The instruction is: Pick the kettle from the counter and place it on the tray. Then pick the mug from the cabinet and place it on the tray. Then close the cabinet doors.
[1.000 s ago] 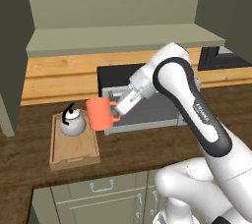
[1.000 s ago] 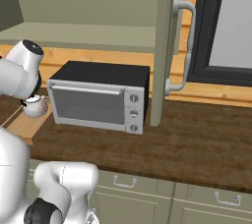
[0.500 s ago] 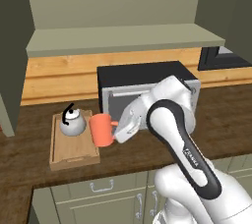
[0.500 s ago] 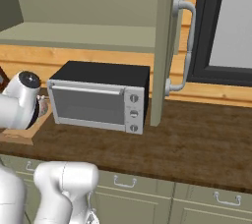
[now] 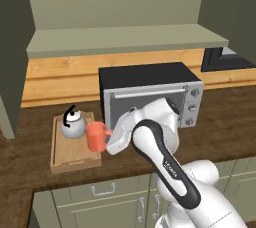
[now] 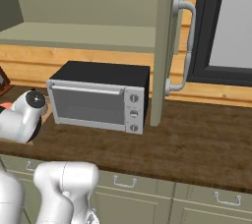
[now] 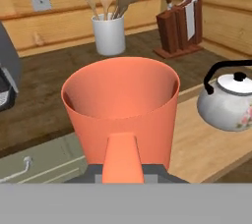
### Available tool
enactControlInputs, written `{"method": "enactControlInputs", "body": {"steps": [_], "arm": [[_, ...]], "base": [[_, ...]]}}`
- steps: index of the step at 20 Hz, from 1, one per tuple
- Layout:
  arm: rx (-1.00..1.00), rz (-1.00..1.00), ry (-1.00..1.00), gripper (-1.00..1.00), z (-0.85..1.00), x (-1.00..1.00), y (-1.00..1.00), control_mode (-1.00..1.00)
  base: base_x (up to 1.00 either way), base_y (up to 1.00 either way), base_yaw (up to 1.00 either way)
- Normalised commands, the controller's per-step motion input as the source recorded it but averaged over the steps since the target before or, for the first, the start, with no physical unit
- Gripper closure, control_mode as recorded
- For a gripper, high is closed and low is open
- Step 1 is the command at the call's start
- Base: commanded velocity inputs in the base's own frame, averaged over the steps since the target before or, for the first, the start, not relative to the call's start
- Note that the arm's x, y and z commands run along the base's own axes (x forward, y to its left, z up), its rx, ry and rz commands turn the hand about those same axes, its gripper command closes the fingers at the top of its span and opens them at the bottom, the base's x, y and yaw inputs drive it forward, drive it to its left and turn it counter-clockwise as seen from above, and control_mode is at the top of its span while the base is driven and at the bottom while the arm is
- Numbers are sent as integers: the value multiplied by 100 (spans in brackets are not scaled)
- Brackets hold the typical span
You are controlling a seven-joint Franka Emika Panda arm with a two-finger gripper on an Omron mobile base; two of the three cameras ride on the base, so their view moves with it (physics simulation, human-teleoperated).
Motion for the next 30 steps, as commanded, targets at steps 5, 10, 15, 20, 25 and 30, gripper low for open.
{"method": "enactControlInputs", "body": {"steps": [5, 10, 15, 20, 25, 30], "arm": [[0, 0, 1, 100, -23, 46, 36, -100], [0, -2, 6, 100, -20, 44, 31, -100], [-3, -6, 12, 100, -24, 40, 10, -100], [-9, -9, 3, 100, -35, 29, 4, -100], [-7, -8, 0, 100, -26, 24, 12, -100], [-7, -8, 0, 100, -22, 28, 22, -100]], "base": [[0, 0, 0], [0, 0, 0], [0, 0, 0], [0, 0, 0], [0, 0, 0], [0, 0, 0]]}}
